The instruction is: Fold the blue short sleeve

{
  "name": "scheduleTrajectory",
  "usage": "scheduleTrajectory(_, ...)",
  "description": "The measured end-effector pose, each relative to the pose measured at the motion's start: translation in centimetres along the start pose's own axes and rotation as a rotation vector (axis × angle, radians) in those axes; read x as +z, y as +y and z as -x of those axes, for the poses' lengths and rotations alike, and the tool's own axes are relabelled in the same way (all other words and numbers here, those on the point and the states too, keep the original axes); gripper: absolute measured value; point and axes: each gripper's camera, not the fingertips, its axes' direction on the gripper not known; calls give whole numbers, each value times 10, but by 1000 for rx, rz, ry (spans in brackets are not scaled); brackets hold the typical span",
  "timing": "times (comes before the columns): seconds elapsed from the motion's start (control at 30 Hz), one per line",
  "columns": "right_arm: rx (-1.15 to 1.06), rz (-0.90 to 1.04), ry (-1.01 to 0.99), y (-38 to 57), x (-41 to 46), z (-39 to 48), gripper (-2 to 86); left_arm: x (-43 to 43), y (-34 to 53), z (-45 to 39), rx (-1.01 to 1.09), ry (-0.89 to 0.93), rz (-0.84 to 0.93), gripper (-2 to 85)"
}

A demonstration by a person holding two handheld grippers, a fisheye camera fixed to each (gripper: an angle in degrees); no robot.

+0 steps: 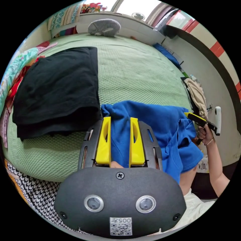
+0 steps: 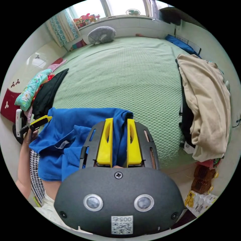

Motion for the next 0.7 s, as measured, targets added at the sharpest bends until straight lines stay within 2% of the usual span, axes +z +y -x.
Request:
scheduleTrajectory(0.2,-35,-6,61,-1,1,15,22,0,2,-23,27,-65,14,98)
scheduleTrajectory(0.3,-67,-26,54,0,-2,20,-4,-5,5,-31,47,-40,18,69)
scheduleTrajectory(0.47,-119,-67,29,-5,-20,22,-11,-23,9,-46,56,-61,-17,52)
scheduleTrajectory(0.7,-151,-227,117,-83,-66,33,-11,-62,-66,-67,92,-111,-154,50)
